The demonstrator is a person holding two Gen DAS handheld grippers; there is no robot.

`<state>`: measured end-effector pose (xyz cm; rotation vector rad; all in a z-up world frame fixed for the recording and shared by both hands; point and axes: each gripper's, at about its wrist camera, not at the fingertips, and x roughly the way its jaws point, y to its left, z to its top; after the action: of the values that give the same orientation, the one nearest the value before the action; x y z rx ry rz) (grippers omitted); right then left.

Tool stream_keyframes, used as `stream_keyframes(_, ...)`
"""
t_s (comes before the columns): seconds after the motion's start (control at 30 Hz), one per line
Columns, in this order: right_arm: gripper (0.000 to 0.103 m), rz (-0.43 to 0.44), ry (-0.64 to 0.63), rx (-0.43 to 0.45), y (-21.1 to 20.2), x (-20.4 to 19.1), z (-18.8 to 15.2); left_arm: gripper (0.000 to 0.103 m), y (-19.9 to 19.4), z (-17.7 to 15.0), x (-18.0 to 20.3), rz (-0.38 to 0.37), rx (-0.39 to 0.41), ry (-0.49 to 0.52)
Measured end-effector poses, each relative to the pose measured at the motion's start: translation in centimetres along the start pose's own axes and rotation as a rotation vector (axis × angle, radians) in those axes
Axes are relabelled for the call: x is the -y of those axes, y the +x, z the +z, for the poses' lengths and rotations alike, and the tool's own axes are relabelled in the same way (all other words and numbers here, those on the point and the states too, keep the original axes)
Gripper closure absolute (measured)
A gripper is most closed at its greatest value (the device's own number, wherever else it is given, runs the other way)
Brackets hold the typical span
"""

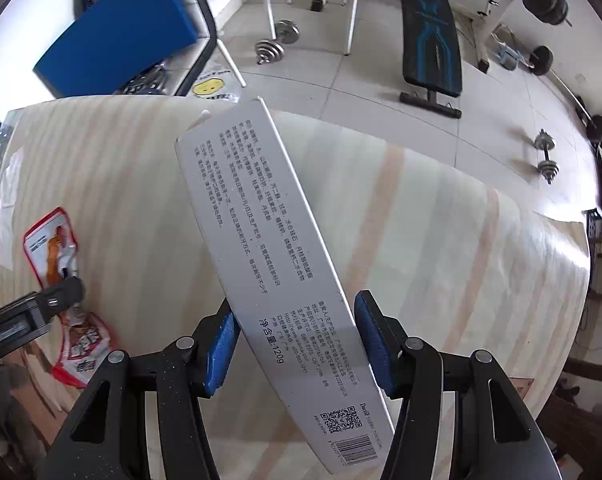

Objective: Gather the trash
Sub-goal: 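Grasp the red snack bag with left tool while right tool grasps the white Doctor box, then lift the red bag and white box and turn toward the bin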

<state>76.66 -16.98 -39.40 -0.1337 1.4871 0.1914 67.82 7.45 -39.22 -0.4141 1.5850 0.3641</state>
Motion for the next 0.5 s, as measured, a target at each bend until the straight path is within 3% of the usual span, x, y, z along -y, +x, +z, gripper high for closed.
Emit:
stream_keyframes(0.07,0.044,-0.002,0.006,-0.007,0.3,0.4,-0.3,0.012,-0.1,0.1,0.3,0.007,0.029,-0.008)
stream_keyframes(0.13,0.045,0.008,0.010,-0.014,0.4,0.6,-0.3,0.028,-0.9,-0.2,0.8,0.009,0.087,0.019)
stream_keyframes(0.2,0.045,0.011,0.001,-0.009,0.5,0.6,-0.6,0.052,-1.6,-0.7,1.5,0.006,0.126,0.061)
stream_keyframes(0.27,0.045,0.018,-0.012,-0.007,0.5,0.1,-1.3,0.058,-2.0,-1.3,1.8,0.012,0.141,0.087)
stream_keyframes(0.5,0.046,0.090,0.015,-0.003,-0.5,0.4,-4.9,0.061,-2.0,-4.2,1.9,0.033,0.154,0.151)
